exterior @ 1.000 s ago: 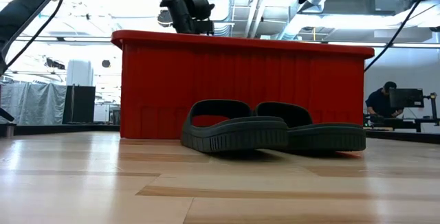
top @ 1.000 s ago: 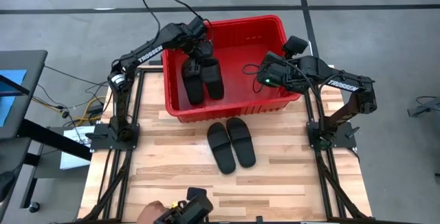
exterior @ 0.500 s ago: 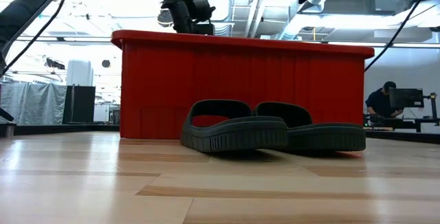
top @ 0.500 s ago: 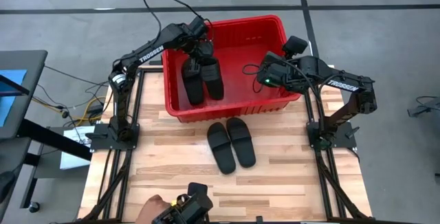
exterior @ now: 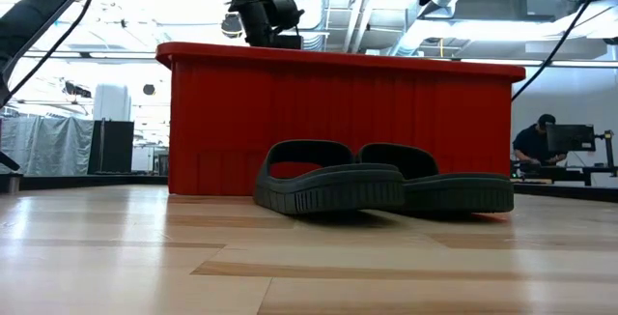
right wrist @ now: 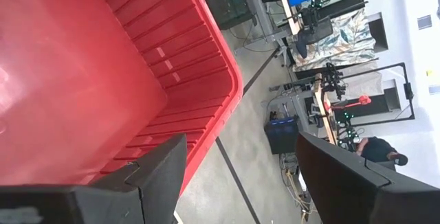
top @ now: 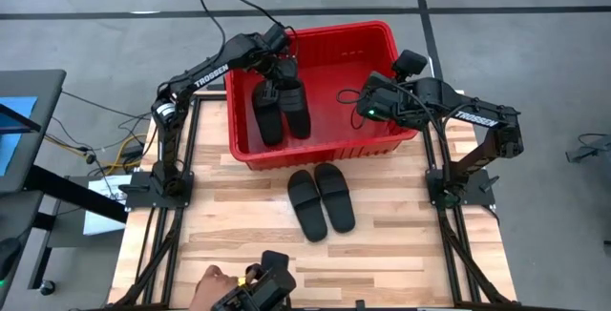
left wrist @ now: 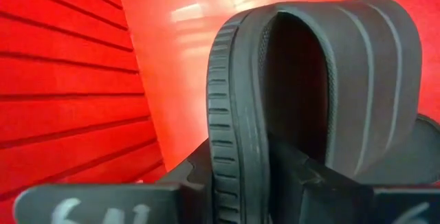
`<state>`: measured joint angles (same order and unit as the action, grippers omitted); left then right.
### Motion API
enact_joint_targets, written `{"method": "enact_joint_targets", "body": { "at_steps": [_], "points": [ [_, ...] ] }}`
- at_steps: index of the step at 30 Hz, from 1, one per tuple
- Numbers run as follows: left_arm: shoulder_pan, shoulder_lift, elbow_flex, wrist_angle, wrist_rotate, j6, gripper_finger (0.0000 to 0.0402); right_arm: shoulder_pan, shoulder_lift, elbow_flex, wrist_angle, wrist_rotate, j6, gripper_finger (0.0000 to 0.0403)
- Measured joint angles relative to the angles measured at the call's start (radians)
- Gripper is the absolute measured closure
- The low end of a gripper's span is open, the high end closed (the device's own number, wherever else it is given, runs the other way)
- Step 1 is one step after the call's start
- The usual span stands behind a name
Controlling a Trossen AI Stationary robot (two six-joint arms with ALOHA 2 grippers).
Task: Pick and place slides into bin
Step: Put the black slides into the red bin
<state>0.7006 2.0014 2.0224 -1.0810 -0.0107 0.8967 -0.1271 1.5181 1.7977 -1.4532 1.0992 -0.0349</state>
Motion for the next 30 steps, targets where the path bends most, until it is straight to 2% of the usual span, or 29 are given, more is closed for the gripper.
{"method": "enact_joint_targets", "body": {
  "at_steps": [6,18,27,30],
  "points": [
    [0.001,0.000,0.000,0.000,-0.002,0.045,0.0306,0.000,0.000,0.000,0.000,0.000,0.000,0.0137],
    [0.003,0.013,0.001,0.007,-0.012,0.050,0.0241,0.000,0.000,0.000,-0.001,0.000,-0.003,0.0137],
    [0.006,0.112,0.003,0.020,-0.136,0.051,0.0230,0.000,0.000,0.000,-0.003,0.000,-0.002,0.0137],
    [0.006,0.128,0.003,0.035,-0.143,0.057,0.0230,0.000,0.000,0.000,-0.004,0.000,-0.003,0.0137]
  ]
}}
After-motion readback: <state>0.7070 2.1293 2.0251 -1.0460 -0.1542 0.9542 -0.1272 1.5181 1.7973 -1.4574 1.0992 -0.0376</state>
